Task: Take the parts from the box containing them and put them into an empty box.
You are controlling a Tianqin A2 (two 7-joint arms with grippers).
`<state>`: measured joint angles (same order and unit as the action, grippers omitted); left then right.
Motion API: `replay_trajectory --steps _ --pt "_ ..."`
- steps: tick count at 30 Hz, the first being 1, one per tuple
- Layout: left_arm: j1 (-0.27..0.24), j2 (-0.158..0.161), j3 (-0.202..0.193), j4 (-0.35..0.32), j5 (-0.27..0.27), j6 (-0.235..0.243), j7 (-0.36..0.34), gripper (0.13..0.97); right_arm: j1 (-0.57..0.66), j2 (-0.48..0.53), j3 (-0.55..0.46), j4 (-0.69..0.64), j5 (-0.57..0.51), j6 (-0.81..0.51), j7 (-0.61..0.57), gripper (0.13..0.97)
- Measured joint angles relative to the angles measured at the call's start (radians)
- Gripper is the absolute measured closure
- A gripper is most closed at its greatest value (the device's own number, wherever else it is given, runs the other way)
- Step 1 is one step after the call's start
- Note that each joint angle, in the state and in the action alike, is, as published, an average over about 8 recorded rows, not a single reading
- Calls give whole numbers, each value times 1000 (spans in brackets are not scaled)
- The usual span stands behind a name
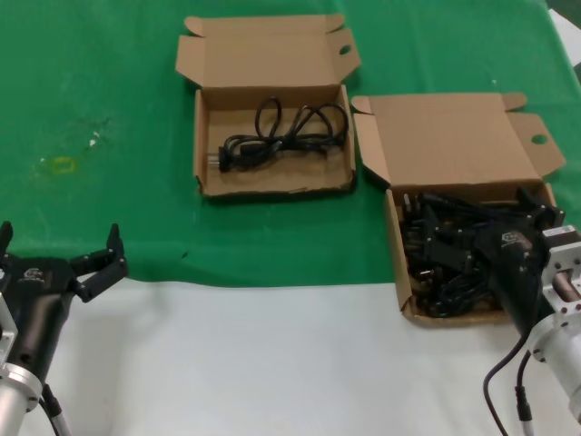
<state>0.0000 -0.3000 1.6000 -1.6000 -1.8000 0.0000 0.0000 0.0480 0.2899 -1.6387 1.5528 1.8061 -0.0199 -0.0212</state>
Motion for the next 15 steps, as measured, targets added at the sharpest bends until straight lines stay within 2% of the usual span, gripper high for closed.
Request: replay_trajectory --steps 15 --pt "0 0 0 0 0 0 0 132 0 0 0 0 0 0 0 129"
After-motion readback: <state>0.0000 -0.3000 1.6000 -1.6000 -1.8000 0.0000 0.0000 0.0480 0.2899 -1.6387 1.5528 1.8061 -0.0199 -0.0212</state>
